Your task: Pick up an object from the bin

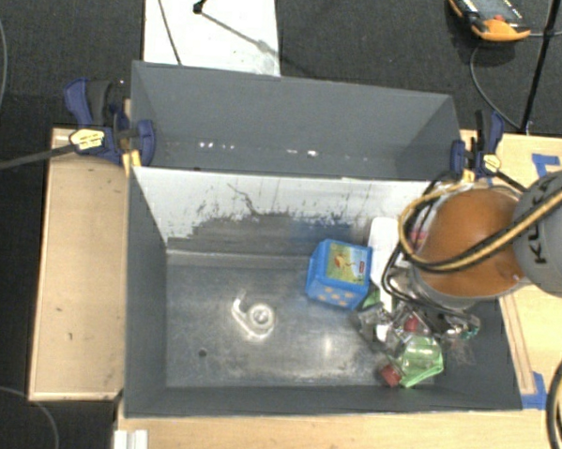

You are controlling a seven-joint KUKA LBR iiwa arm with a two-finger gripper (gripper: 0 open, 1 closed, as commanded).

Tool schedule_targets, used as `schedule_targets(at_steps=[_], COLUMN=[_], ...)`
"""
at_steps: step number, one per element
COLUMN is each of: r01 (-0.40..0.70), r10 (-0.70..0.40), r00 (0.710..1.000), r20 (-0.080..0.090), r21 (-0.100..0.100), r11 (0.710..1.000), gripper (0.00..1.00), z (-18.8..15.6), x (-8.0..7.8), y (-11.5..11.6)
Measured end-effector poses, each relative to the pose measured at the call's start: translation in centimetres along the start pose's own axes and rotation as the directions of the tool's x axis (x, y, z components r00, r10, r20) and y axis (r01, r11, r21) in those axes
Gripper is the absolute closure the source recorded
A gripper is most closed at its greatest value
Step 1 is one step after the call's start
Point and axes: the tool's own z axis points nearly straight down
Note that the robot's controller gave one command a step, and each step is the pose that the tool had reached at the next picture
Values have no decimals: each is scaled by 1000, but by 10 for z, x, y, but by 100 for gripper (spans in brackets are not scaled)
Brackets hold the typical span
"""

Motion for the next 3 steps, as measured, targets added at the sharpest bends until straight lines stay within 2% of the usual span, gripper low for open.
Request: schedule_targets(at_steps=[1,2,3], r01=[0,-2,-3], r10=[0,2,3], r00=[1000,1000,1000], r20=[0,-3,5], r21=[0,-3,5], r11=[1000,1000,1000], gripper=[100,100,100], z=[-3,-24,-40], x=[1,2,0], y=[1,2,0])
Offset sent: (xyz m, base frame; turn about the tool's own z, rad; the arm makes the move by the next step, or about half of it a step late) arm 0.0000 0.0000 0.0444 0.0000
